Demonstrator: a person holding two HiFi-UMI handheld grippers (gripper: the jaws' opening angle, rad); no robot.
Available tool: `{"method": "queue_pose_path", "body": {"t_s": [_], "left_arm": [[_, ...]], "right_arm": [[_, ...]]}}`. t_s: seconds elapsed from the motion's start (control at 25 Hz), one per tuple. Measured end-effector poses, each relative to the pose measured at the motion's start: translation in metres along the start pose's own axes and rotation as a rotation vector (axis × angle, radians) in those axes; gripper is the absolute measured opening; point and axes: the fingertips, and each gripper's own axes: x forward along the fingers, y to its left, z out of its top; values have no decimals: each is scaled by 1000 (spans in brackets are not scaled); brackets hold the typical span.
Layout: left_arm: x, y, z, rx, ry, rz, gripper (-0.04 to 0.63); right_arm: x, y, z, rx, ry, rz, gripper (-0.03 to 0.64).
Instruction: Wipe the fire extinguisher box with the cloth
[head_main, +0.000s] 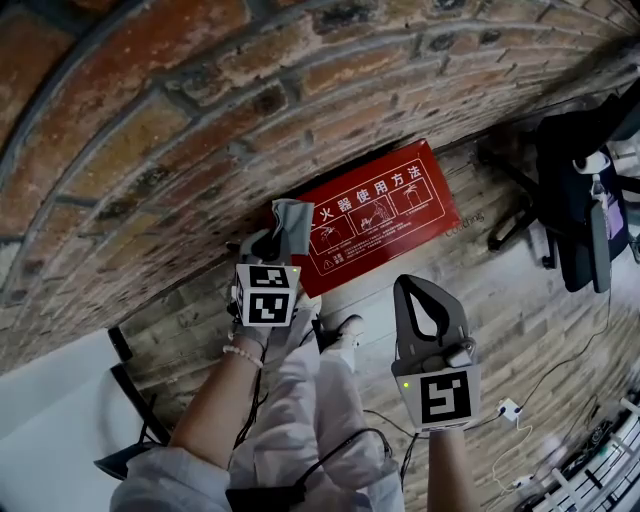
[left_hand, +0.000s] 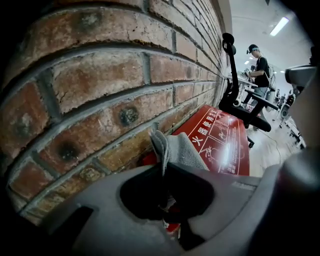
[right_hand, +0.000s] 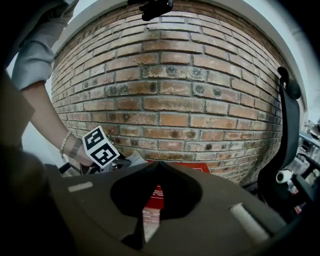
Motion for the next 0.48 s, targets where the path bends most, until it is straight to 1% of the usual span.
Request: {"method": "queue_pose_path", "body": {"t_s": [0.16, 0.48], "left_arm": [[-4, 5, -7, 8, 3, 15, 14], [-4, 16, -31, -38, 58, 35, 14]], "right_arm": [[-2, 0, -2, 7, 1, -6, 11], [-4, 0, -7, 13, 6, -13, 11]]}}
